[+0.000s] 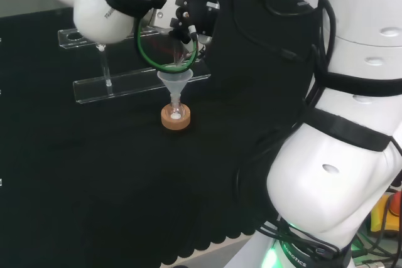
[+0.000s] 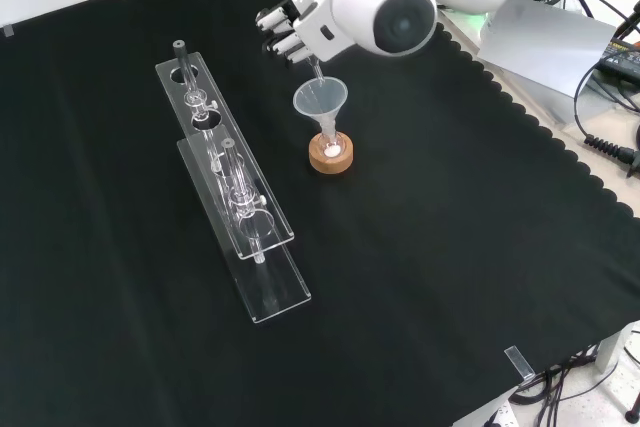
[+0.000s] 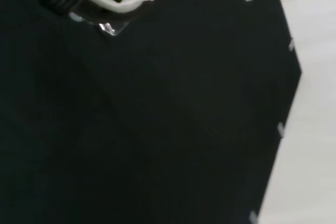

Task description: Pour all the NaCl from the weighing funnel into the round-bottom flask.

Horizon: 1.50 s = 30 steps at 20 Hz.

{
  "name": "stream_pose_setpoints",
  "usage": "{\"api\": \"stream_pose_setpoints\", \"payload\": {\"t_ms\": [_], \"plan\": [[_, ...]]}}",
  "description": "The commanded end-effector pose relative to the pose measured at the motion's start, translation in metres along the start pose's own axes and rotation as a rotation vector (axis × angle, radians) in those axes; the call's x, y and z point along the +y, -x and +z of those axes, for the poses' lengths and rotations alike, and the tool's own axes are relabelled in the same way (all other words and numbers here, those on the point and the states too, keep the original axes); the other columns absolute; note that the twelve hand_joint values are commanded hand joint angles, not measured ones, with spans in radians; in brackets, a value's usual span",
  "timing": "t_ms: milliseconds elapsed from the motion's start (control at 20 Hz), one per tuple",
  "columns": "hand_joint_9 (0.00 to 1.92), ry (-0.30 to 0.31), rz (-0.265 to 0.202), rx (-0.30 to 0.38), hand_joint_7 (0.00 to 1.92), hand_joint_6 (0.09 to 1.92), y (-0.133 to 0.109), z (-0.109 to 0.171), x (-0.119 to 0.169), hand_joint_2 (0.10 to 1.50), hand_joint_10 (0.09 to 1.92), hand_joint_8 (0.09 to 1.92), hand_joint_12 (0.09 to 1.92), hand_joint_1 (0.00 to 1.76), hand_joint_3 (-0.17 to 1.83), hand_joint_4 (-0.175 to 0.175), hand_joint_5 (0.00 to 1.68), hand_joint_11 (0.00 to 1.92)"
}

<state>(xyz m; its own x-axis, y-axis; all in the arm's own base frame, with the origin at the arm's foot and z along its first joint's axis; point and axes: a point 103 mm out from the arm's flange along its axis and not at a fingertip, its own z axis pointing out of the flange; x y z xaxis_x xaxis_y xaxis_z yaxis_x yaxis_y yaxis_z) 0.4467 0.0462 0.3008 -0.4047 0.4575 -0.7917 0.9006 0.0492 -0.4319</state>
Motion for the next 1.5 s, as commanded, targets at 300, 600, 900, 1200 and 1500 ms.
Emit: {"api": "stream_pose_setpoints", "payload": {"t_ms": [300, 600, 900, 1200, 1500], "plan": [[0.99, 0.001, -0.015, 0.166, 0.61, 0.98, 0.019, 0.023, 0.001, 0.71, 0.43, 0.66, 1.14, 1.07, 0.71, 0.175, 1.11, 0.67], [1.00, 0.016, -0.022, 0.263, 0.61, 0.98, 0.027, 0.035, 0.002, 0.71, 0.42, 0.66, 1.14, 1.07, 0.71, 0.175, 1.11, 0.67], [1.00, -0.002, -0.027, 0.390, 0.62, 0.98, 0.035, 0.055, 0.006, 0.71, 0.42, 0.66, 1.14, 1.07, 0.71, 0.175, 1.11, 0.67], [1.00, 0.002, -0.044, 0.531, 0.62, 0.98, 0.039, 0.082, 0.012, 0.71, 0.42, 0.66, 1.14, 1.07, 0.71, 0.175, 1.11, 0.67], [1.00, 0.007, -0.045, 0.614, 0.62, 0.98, 0.040, 0.107, 0.019, 0.71, 0.42, 0.66, 1.14, 1.07, 0.71, 0.175, 1.11, 0.68]]}}
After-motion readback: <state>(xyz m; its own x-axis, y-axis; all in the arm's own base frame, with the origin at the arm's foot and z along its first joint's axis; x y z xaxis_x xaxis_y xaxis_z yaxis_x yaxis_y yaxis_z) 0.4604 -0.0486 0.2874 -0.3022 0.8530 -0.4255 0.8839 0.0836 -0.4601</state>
